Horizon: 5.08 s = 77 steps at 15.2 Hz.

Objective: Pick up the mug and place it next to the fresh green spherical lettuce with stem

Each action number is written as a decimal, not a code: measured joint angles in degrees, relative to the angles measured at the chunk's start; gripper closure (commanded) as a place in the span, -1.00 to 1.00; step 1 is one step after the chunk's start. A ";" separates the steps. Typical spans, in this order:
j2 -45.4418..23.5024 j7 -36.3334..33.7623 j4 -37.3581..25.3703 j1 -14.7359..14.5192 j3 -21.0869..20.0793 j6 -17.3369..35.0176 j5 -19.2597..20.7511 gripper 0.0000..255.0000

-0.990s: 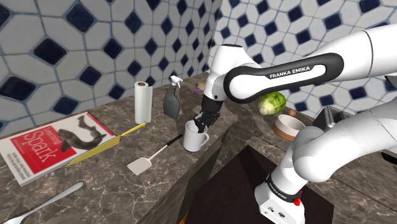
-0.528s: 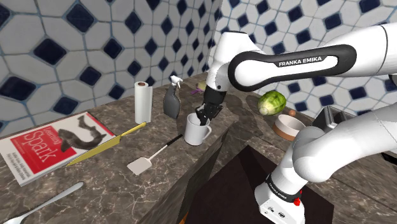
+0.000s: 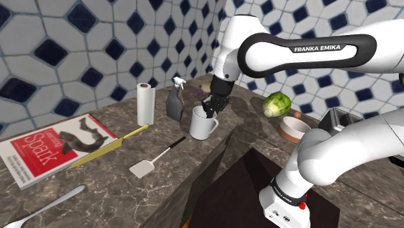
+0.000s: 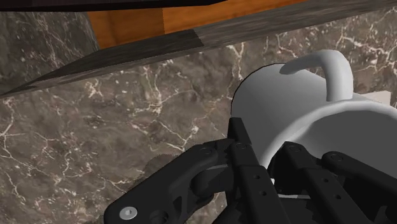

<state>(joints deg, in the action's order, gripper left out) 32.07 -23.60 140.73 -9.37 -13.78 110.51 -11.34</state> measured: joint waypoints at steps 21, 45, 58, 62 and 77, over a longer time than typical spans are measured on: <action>2.89 1.42 -12.55 1.13 3.77 -15.76 2.17 1.00; 16.40 32.69 -6.45 11.33 32.98 -23.82 22.01 1.00; 8.11 51.33 -18.30 12.53 51.41 -23.67 31.38 1.00; 3.23 57.43 -23.80 10.83 58.37 -22.62 32.35 1.00; -12.22 80.15 -55.05 -30.40 115.66 -23.49 28.65 1.00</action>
<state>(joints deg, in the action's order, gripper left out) 19.85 56.54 85.68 -39.76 101.88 87.01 17.31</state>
